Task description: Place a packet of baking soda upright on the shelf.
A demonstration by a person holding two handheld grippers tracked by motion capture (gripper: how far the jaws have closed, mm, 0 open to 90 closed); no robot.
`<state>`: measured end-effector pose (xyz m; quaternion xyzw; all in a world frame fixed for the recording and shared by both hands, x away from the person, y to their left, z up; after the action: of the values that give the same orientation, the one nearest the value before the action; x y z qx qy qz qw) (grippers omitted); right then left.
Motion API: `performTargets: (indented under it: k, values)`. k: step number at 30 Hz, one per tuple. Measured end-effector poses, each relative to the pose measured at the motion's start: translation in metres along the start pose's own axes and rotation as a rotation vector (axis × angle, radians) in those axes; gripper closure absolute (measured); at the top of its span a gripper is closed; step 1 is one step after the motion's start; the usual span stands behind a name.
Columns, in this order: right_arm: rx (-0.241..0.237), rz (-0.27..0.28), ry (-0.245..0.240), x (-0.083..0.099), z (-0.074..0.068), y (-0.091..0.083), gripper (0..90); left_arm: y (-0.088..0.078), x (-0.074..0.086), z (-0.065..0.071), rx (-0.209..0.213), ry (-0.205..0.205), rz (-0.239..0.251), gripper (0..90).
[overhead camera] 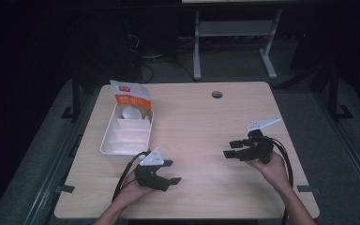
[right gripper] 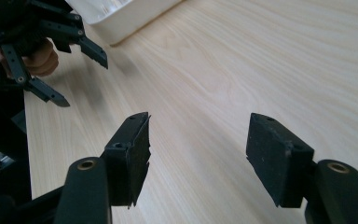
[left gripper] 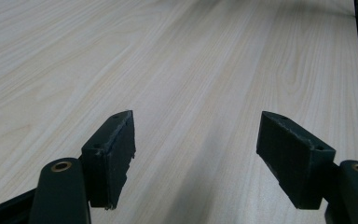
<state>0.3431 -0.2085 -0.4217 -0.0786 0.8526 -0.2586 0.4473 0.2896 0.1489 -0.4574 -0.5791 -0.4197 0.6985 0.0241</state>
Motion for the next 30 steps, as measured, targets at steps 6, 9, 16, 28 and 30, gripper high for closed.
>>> performTargets:
  k: [6,9,16,28,30]
  values:
    - [0.004,-0.003,0.005,0.013,-0.002,-0.002,38.3,0.000,0.000,0.000,-0.001,-0.001,-0.002,27.6]
    - [0.006,0.001,0.015,0.020,-0.001,-0.003,38.4,0.000,0.000,0.000,-0.002,0.000,-0.003,27.6]
    - [0.020,0.016,0.018,0.032,-0.003,-0.006,38.4,0.000,0.000,0.000,-0.002,-0.001,-0.005,27.6]
    - [0.024,0.004,0.021,0.049,-0.010,-0.006,37.4,0.000,0.002,0.003,-0.004,0.020,-0.013,27.6]
    - [0.026,0.005,0.014,0.051,-0.013,-0.006,37.1,0.000,0.002,0.004,-0.006,0.029,-0.021,27.7]
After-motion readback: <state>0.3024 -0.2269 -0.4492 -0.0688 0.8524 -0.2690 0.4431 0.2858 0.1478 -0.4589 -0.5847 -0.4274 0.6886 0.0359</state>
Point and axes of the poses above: each handheld gripper's, and its own axes: y roughly forward along the jaws, x roughly out of its underside, z roughly to its right, the point moved 1 cm from there along y, roughly forward along the jaws, and after that the axes turned 12 degrees about -x, right-handed, at the moved point
